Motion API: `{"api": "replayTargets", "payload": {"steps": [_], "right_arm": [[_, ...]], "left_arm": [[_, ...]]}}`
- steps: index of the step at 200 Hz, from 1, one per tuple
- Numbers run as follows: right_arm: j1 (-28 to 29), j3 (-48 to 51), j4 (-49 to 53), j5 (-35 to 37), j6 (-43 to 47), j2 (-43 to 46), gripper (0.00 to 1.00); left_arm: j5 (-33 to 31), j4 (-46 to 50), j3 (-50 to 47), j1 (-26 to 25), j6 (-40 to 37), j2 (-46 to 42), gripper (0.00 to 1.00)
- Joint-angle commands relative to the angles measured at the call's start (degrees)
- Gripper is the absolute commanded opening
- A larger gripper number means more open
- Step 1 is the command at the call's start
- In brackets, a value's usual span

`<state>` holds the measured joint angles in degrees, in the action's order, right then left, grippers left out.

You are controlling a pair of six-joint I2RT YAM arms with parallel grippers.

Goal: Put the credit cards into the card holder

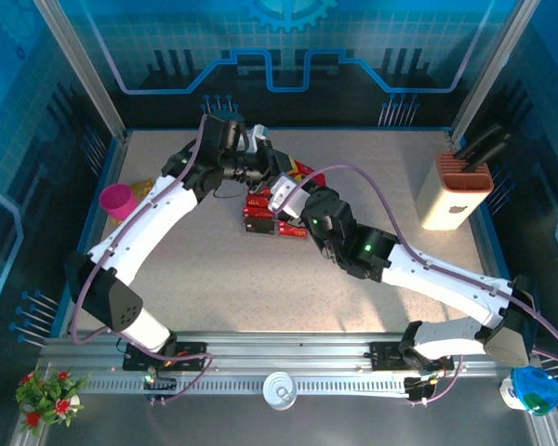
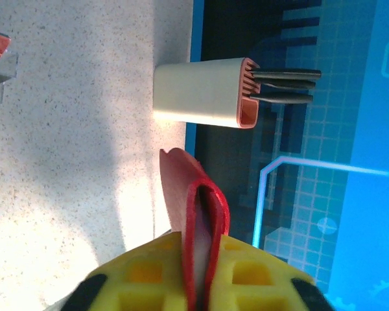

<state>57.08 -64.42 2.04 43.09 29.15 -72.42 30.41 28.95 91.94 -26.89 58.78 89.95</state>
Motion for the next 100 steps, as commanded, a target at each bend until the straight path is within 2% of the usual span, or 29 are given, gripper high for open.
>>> {"api": "replayTargets", "payload": {"steps": [1, 34, 53, 80, 100], "right_arm": [[-0.8, -1.6, -1.2, 0.8, -4.0, 2.5, 0.4], [-9.2, -1.0, 11.6, -8.2, -18.8, 10.7, 0.49], [-15.7, -1.7, 19.3, -17.7, -27.5, 13.9, 0.52], [-28.3, -4.8, 28.2, -37.9, -40.4, 13.5, 0.55], [-36.2, -5.8, 28.4, -54.2, -50.0, 11.1, 0.59]], "left_arm": [[1.3, -3.1, -1.8, 0.8, -0.4, -1.1, 0.0], [2.0, -8.4, -5.2, 2.4, -2.9, -2.8, 0.0], [4.3, -12.5, -7.0, 4.1, -7.3, -3.7, 0.0], [8.9, -16.9, -8.5, 6.3, -15.4, -4.7, 0.0], [12.1, -17.8, -8.8, 7.4, -20.7, -4.7, 0.0]]}}
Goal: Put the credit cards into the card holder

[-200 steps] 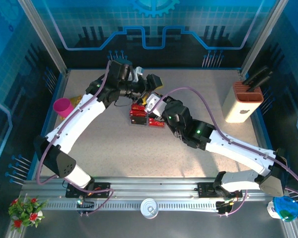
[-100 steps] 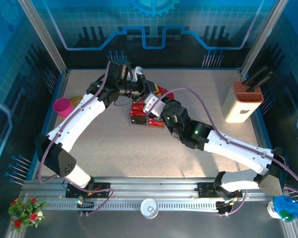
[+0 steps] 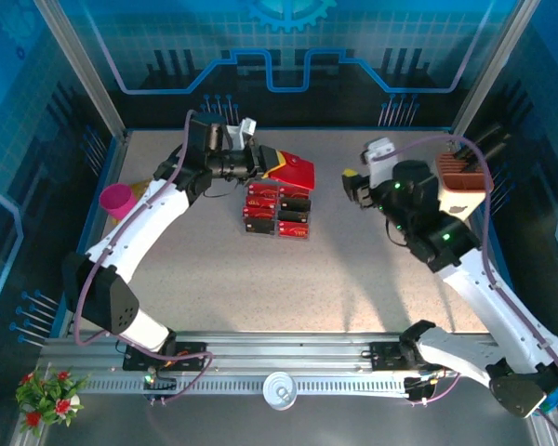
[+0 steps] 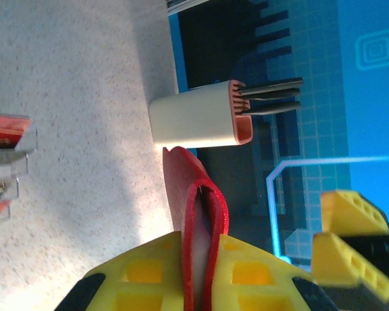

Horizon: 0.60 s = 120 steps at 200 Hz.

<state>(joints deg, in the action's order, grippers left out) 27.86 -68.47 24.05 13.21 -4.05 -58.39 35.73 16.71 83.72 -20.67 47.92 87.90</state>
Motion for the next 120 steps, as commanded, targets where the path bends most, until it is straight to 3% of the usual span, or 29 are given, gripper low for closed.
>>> {"api": "replayTargets", "payload": {"steps": [1, 18, 46, 120], "right_arm": [[-7.3, -1.7, 6.3, -25.3, -17.2, -3.1, 0.6], [-10.8, -0.8, 1.9, -37.1, -24.1, -5.5, 0.63], [-11.5, 0.7, -6.3, -47.8, -32.6, -8.7, 0.67], [-13.5, 8.3, -27.4, -55.0, -48.4, -11.2, 0.7]], "left_arm": [[6.9, -5.7, -0.6, 1.1, -10.0, -2.7, 0.0], [10.3, -7.8, -0.8, 1.6, -11.4, -2.1, 0.0], [14.6, -13.1, -0.9, 1.7, -8.8, -0.8, 0.01], [17.5, -20.0, -1.8, 1.6, -2.8, 1.3, 0.01]]}}
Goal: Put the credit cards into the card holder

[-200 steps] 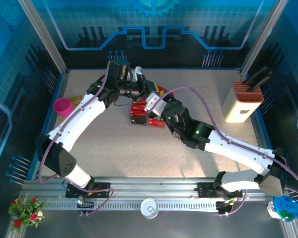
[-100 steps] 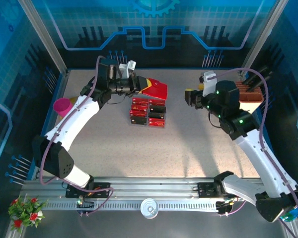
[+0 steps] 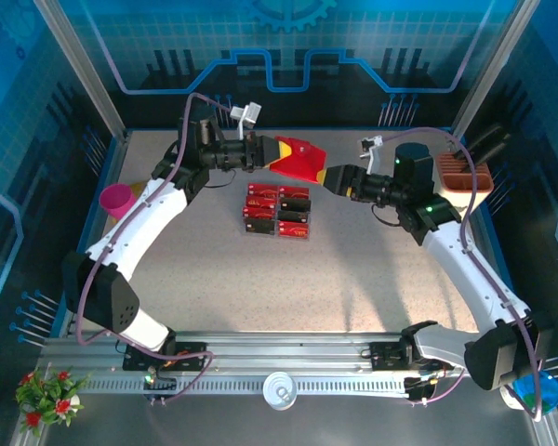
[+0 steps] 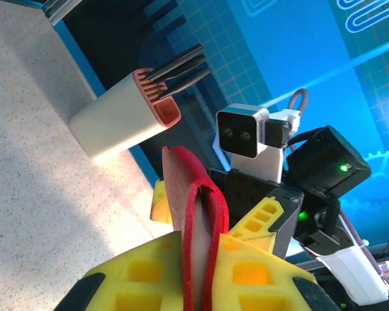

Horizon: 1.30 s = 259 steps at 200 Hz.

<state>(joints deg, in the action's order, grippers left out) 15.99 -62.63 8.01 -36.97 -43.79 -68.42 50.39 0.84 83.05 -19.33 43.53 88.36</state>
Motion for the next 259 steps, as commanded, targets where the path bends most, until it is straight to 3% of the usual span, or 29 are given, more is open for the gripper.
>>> {"api": "replayTargets", "payload": {"steps": [1, 63, 134, 143, 161, 169, 179, 182, 217, 239, 259], "right_arm": [[-1.6, 2.5, -11.7, -4.9, -8.9, -1.2, 0.7], [-3.2, 3.1, -30.2, -8.2, -21.5, -7.4, 0.63], [-3.2, 2.9, -45.0, -11.5, -31.6, -12.5, 0.0], [-3.2, 2.8, -44.8, -11.4, -31.6, -12.4, 0.0], [-3.3, 2.5, -42.5, -10.3, -30.1, -11.7, 0.0], [-3.3, 2.2, -40.8, -9.5, -29.2, -11.3, 0.0], [-3.4, 1.9, -39.1, -8.6, -28.4, -11.1, 0.0], [-3.4, 1.7, -38.8, -8.2, -28.2, -11.0, 0.0], [-3.3, 1.4, -37.2, -3.7, -28.8, -11.1, 0.0], [-2.9, 1.3, -36.4, 0.4, -29.4, -10.7, 0.0], [-1.7, 1.2, -34.2, 6.2, -29.3, -9.9, 0.0]], "left_arm": [[2.9, -4.2, -1.1, 0.3, 1.6, 0.9, 0.0], [3.7, -4.6, -2.3, 0.0, 1.9, 1.1, 0.0], [2.4, -2.3, -2.1, 0.1, -0.3, 1.0, 0.03], [1.7, -1.7, -2.0, 0.2, -0.7, 0.8, 0.1], [-1.0, -0.3, -2.0, 0.7, -1.3, -0.1, 0.37], [-2.8, 0.3, -2.1, 1.2, -1.3, -0.9, 0.58], [-5.4, 0.8, -2.6, 1.9, -1.1, -2.3, 0.94], [-6.2, 0.8, -2.7, 2.0, -1.1, -2.8, 0.98], [-15.6, 0.6, -4.7, 3.4, 1.5, -8.3, 0.99], [-29.6, -6.3, -11.5, 3.9, 15.5, -12.5, 0.99], [-30.7, -19.3, -17.5, 5.4, 24.1, -13.9, 0.99]]}}
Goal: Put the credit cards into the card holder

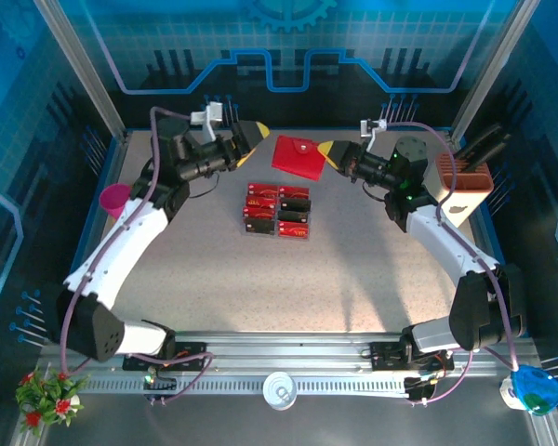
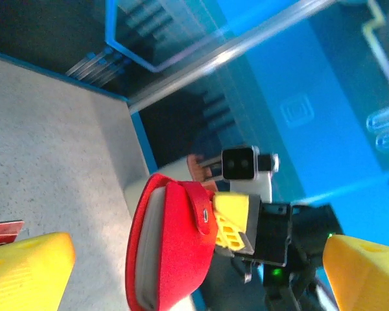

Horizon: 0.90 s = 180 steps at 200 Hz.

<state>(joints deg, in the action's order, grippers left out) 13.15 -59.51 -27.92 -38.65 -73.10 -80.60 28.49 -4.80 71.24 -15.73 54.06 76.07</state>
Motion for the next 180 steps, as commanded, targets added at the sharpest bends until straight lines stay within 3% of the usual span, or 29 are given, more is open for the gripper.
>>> {"api": "replayTargets", "payload": {"steps": [1, 26, 64, 94, 117, 180], "right_arm": [[1.2, -2.0, 1.8, 8.2, -0.1, 2.3, 0.0], [4.5, -1.8, 4.9, 17.9, -0.3, 3.8, 0.0], [12.5, -2.7, 8.3, 35.0, -1.2, 5.2, 0.0], [17.5, -3.3, 8.7, 43.7, -2.6, 4.9, 0.0], [19.3, -3.7, 7.7, 46.5, -3.3, 4.4, 0.0], [21.1, -4.1, 6.5, 48.1, -4.4, 4.0, 0.0]], "left_arm": [[-8.8, -14.1, -5.9, 1.9, 13.9, -1.6, 0.99], [-8.5, -26.1, -9.4, 2.2, 18.6, -1.0, 0.99], [-12.0, -11.0, -6.6, -1.1, 14.3, -2.1, 0.98], [-15.1, -6.9, -8.4, -4.3, 16.5, -2.2, 0.82], [-18.4, -6.5, -10.1, -6.5, 16.5, -2.9, 0.76], [-21.2, -7.0, -12.2, -7.6, 16.2, -3.7, 0.74]]}}
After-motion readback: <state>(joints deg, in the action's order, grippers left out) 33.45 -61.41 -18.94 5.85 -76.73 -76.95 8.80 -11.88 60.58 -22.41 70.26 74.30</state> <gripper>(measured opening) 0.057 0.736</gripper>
